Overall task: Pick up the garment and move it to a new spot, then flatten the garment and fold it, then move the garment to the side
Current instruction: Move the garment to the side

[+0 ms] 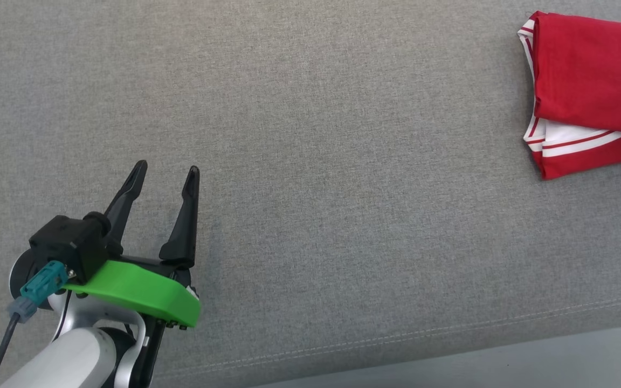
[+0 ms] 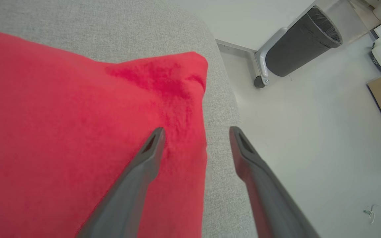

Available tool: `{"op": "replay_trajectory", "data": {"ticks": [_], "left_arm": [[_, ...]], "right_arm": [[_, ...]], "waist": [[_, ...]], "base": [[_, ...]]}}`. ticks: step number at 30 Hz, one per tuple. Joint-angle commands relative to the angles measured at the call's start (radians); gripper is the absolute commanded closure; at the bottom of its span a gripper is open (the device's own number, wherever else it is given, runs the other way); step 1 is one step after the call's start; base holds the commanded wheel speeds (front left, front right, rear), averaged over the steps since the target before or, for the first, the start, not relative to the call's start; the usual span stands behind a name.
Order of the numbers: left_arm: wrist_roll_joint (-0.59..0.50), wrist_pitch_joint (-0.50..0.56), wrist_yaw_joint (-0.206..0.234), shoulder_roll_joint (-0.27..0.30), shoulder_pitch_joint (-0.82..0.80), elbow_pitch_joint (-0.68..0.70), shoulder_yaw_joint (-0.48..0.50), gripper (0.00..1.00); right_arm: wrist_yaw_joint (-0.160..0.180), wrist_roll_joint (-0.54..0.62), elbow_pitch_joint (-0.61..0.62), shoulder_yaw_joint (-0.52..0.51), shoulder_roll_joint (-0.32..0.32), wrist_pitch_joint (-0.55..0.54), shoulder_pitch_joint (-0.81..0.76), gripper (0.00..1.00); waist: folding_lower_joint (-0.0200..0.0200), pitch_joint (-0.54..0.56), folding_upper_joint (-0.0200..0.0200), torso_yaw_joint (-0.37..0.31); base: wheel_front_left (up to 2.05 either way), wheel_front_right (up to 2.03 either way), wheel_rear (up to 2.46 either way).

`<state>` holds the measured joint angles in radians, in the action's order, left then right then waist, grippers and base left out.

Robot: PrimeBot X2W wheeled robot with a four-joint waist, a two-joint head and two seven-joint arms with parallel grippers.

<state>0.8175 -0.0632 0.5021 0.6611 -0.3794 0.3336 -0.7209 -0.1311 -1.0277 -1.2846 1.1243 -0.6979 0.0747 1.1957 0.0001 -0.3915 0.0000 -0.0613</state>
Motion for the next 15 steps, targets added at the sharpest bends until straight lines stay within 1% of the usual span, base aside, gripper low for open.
{"op": "replay_trajectory", "data": {"ticks": [1,5,8,12,15], "left_arm": [[-0.001,-0.001,0.006,0.008,-0.007,0.001,0.004,0.0],[0.004,-0.006,0.005,0.009,0.001,-0.001,0.005,0.0],[0.01,-0.011,-0.003,0.0,0.006,-0.009,0.004,0.0],[0.023,-0.029,-0.021,-0.021,0.012,-0.037,-0.001,0.0],[0.04,-0.05,-0.045,-0.044,0.019,-0.072,0.0,0.0]], "right_arm": [[0.001,-0.001,-0.004,-0.003,-0.008,0.014,-0.02,0.0],[0.001,-0.009,-0.005,-0.017,-0.008,0.04,-0.012,0.0],[0.001,-0.007,-0.004,-0.021,-0.001,0.061,0.008,0.0],[0.001,0.001,0.037,-0.013,0.01,0.092,0.023,0.0],[0.001,-0.01,0.084,-0.016,0.011,0.122,0.021,0.0]], "waist": [[-0.0001,0.004,0.0,-0.006],[-0.0001,0.02,0.0,-0.021],[-0.0001,0.043,0.0,-0.032],[-0.0001,0.091,0.0,-0.039],[-0.0001,0.139,0.0,-0.037]], "base": [[0.0,0.0,0.0],[0.0,0.0,0.0],[0.0,0.0,0.0],[0.0,0.0,0.0],[0.0,0.0,0.0]]}}
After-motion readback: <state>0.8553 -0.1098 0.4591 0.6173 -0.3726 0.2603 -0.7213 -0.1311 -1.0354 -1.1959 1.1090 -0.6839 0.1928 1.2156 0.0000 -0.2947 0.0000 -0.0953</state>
